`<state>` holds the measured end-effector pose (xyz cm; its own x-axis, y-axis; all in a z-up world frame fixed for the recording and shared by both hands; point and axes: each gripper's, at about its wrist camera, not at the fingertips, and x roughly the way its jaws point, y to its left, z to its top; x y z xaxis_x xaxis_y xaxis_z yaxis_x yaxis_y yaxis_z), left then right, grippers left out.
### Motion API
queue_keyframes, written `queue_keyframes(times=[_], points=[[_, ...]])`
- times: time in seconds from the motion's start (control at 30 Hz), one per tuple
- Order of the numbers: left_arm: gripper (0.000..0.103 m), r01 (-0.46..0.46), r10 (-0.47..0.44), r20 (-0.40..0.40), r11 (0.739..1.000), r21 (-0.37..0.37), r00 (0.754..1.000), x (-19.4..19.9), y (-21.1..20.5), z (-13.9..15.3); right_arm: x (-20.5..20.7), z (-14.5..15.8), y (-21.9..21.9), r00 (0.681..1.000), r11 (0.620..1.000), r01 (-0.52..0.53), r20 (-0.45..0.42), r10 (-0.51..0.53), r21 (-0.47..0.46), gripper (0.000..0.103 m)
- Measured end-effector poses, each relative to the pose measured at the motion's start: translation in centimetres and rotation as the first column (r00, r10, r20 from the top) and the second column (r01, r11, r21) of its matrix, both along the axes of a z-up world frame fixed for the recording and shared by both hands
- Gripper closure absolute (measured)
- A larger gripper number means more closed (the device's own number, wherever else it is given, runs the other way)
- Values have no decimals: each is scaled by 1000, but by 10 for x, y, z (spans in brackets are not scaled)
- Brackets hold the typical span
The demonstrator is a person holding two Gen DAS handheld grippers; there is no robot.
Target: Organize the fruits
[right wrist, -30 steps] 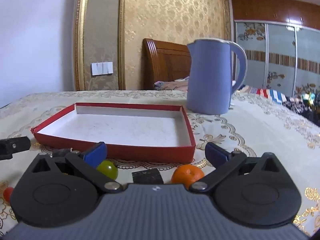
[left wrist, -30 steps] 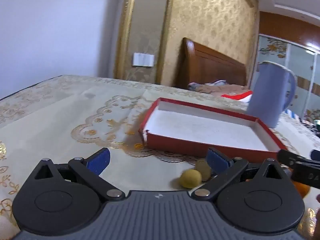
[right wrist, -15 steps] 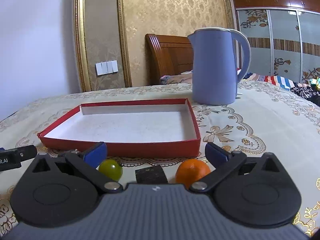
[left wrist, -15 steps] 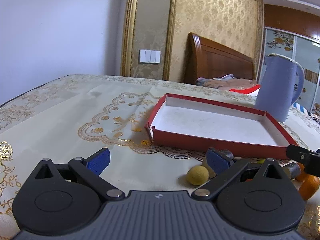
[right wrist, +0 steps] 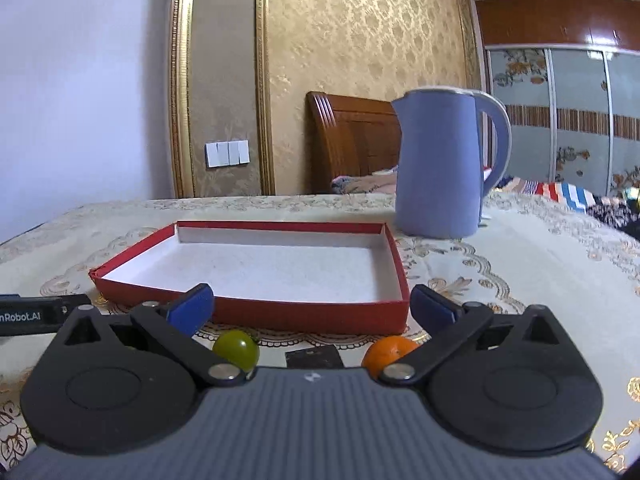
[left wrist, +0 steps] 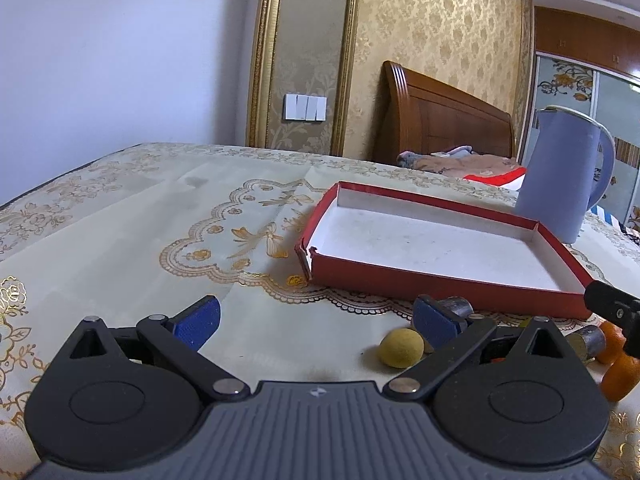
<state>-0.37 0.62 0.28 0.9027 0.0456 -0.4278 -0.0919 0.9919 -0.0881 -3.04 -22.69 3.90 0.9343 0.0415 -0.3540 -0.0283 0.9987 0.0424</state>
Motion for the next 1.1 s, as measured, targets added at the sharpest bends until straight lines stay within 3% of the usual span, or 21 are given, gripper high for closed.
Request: queue_keyframes(times=[0.27, 1.1], points=[[0, 2, -2, -13, 1000, 6, 1000, -1, -1, 2, 12, -5, -12, 996, 997, 57, -74, -52, 59, 0], [0, 10, -10, -17, 1000, 7, 1000, -1, -1, 3, 12, -6, -14, 994, 995, 72, -88, -66, 67, 0]])
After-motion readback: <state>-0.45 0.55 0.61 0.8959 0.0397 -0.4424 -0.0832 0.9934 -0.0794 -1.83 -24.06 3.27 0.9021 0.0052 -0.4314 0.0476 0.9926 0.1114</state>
